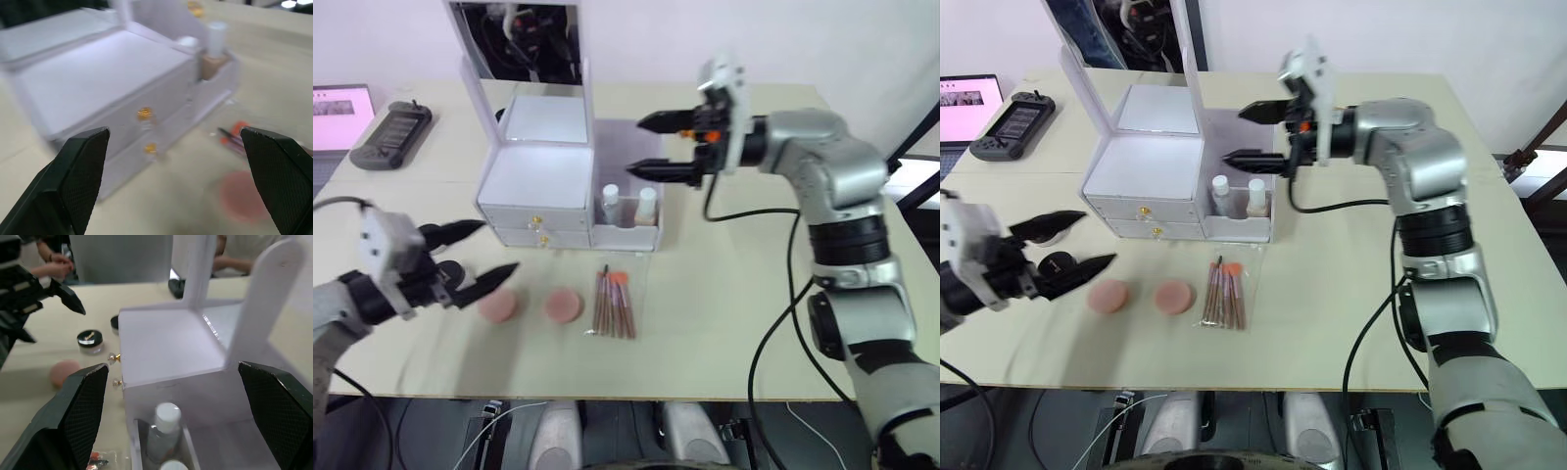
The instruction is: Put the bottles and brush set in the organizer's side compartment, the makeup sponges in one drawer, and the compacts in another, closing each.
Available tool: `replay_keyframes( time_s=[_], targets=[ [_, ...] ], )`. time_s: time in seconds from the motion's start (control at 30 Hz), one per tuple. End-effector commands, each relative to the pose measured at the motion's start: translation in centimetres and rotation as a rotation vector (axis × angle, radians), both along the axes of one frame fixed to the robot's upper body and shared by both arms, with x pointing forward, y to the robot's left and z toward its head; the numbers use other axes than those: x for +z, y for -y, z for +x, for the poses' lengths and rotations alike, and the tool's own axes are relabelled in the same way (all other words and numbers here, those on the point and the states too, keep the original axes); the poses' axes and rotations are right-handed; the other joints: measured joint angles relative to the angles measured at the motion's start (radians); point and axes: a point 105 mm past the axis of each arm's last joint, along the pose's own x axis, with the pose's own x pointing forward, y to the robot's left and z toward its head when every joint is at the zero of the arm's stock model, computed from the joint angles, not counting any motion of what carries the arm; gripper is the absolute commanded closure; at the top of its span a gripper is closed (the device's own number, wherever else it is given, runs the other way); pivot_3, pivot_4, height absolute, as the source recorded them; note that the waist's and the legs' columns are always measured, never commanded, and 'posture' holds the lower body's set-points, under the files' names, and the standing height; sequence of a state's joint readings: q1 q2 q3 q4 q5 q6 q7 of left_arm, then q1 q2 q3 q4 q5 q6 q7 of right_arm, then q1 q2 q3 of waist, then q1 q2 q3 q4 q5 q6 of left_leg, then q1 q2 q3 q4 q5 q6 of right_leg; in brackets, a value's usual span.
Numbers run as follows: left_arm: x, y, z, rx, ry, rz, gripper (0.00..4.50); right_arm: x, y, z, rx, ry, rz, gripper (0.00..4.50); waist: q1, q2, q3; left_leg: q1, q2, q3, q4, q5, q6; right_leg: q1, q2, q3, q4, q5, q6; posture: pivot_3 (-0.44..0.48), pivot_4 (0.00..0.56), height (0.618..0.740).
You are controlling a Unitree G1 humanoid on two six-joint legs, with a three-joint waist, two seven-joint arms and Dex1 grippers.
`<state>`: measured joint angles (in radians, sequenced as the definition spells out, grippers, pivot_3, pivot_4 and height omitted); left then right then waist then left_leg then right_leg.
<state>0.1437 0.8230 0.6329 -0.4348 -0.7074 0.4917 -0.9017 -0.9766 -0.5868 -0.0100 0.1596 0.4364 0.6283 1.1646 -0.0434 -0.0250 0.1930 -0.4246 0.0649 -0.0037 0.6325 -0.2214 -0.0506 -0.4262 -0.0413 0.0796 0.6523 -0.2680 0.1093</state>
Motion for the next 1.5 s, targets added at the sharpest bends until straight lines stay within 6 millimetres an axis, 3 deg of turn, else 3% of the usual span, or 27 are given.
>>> replay_keyframes(
  time_s=[0.03, 0.1, 0.23, 0.33, 0.47, 0.53, 0.73, 0.93, 1.07, 1.23, 1.37, 1.47, 1.5],
  targets=[
    [0.3, -4.8, -0.7, 0.137, 0.018, 0.009, 0.0, -0.5, 6.0, -0.7, -0.121, 0.036, 0.054, 0.04, 0.002, 0.0, 0.0, 0.0, 0.0, 0.0, 0.0, 0.0, 0.0, 0.001, 0.0, 0.0, -0.001, -0.001, -0.002, 0.0, 0.15, 0.74],
    [0.1, -7.1, -1.3, 0.199, 0.007, 0.027, 0.0, -2.2, 9.3, -0.9, -0.223, 0.041, 0.029, 0.04, 0.0, 0.0, 0.0, -0.001, -0.001, 0.001, 0.0, 0.0, 0.0, 0.001, -0.001, 0.0, -0.003, -0.002, -0.003, 0.0, 0.15, 0.74],
    [-0.3, -9.7, -2.6, 0.243, -0.023, 0.105, 0.0, -4.9, 13.6, -1.9, -0.362, 0.033, -0.001, 0.04, -0.01, 0.0, 0.0, 0.001, 0.0, 0.003, 0.0, 0.0, 0.0, 0.0, -0.001, 0.002, -0.003, -0.002, -0.003, 0.0, 0.15, 0.74],
    [-1.1, -13.4, -3.9, 0.346, -0.06, 0.099, 0.0, -8.3, 18.6, -3.6, -0.532, 0.022, -0.034, 0.04, -0.01, 0.0, 0.0, 0.002, 0.0, 0.003, 0.0, 0.0, 0.0, 0.001, -0.001, 0.001, -0.002, -0.002, -0.004, 0.0, 0.15, 0.74],
    [-2.4, -15.9, -4.3, 0.439, -0.076, 0.02, 0.0, -9.9, 19.8, -4.3, -0.585, 0.042, -0.089, 0.04, -0.022, 0.001, 0.0, 0.004, 0.0, 0.006, 0.0, 0.0, 0.0, 0.002, -0.002, 0.003, -0.003, -0.002, -0.004, 0.0, 0.15, 0.74],
    [-3.2, -16.1, -4.5, 0.438, -0.098, 0.029, 0.0, -10.2, 20.2, -4.5, -0.599, 0.045, -0.1, 0.04, -0.03, 0.0, 0.0, 0.005, 0.0, 0.006, 0.0, 0.0, 0.0, 0.002, -0.002, 0.003, -0.001, -0.002, -0.004, 0.0, 0.15, 0.74],
    [-2.8, -16.1, -4.1, 0.433, -0.081, 0.028, 0.0, -10.6, 20.7, -5.0, -0.606, 0.018, -0.111, 0.04, -0.026, 0.0, 0.0, 0.007, 0.0, 0.006, -0.001, 0.0, 0.0, 0.004, -0.002, 0.004, -0.001, -0.002, -0.004, 0.0, 0.15, 0.74],
    [-1.2, -14.9, -3.1, 0.375, -0.032, 0.017, 0.0, -10.5, 18.9, -4.5, -0.548, -0.033, -0.124, 0.04, -0.026, 0.0, 0.0, 0.007, 0.0, 0.007, -0.001, 0.0, 0.0, 0.004, -0.002, 0.004, -0.001, -0.002, -0.004, 0.0, 0.15, 0.74],
    [-0.1, -12.0, -2.2, 0.257, -0.063, -0.01, 0.0, -9.2, 15.2, -4.9, -0.388, -0.11, -0.128, 0.04, -0.026, 0.0, 0.0, 0.007, 0.0, 0.007, -0.001, 0.0, 0.0, 0.004, -0.002, 0.004, -0.001, -0.002, -0.004, 0.0, 0.15, 0.74],
    [-0.7, -8.1, -1.9, 0.115, -0.281, -0.037, 0.0, -7.8, 9.8, -6.5, -0.166, -0.187, -0.151, 0.04, -0.026, 0.0, 0.0, 0.007, 0.001, 0.007, -0.002, 0.0, 0.0, 0.003, -0.002, 0.004, -0.001, -0.002, -0.004, 0.0, 0.15, 0.74],
    [-0.9, -4.7, -1.1, 0.087, -0.377, 0.006, 0.0, -7.2, 7.0, -6.8, -0.144, -0.13, -0.173, 0.04, -0.022, 0.0, 0.0, 0.007, 0.0, 0.006, -0.001, 0.0, 0.0, 0.003, -0.002, 0.004, -0.001, -0.002, -0.004, 0.0, 0.15, 0.74],
    [-0.5, 0.0, -1.9, -0.119, -0.608, -0.143, 0.89, -7.2, 4.9, -8.1, -0.054, -0.196, -0.172, 0.0, -0.018, -0.001, 0.0, 0.005, 0.0, 0.006, 0.0, 0.0, 0.0, 0.003, -0.002, 0.004, -0.001, -0.002, -0.004, 0.0, 0.15, 0.74],
    [-0.2, 1.6, -2.0, -0.182, -0.653, -0.16, 1.39, -7.1, 4.0, -8.4, -0.028, -0.219, -0.162, 0.0, -0.017, -0.001, 0.0, 0.005, 0.0, 0.005, 0.0, 0.0, 0.0, 0.003, -0.002, 0.003, -0.001, -0.002, -0.004, 0.0, 0.15, 0.74]
  ],
)
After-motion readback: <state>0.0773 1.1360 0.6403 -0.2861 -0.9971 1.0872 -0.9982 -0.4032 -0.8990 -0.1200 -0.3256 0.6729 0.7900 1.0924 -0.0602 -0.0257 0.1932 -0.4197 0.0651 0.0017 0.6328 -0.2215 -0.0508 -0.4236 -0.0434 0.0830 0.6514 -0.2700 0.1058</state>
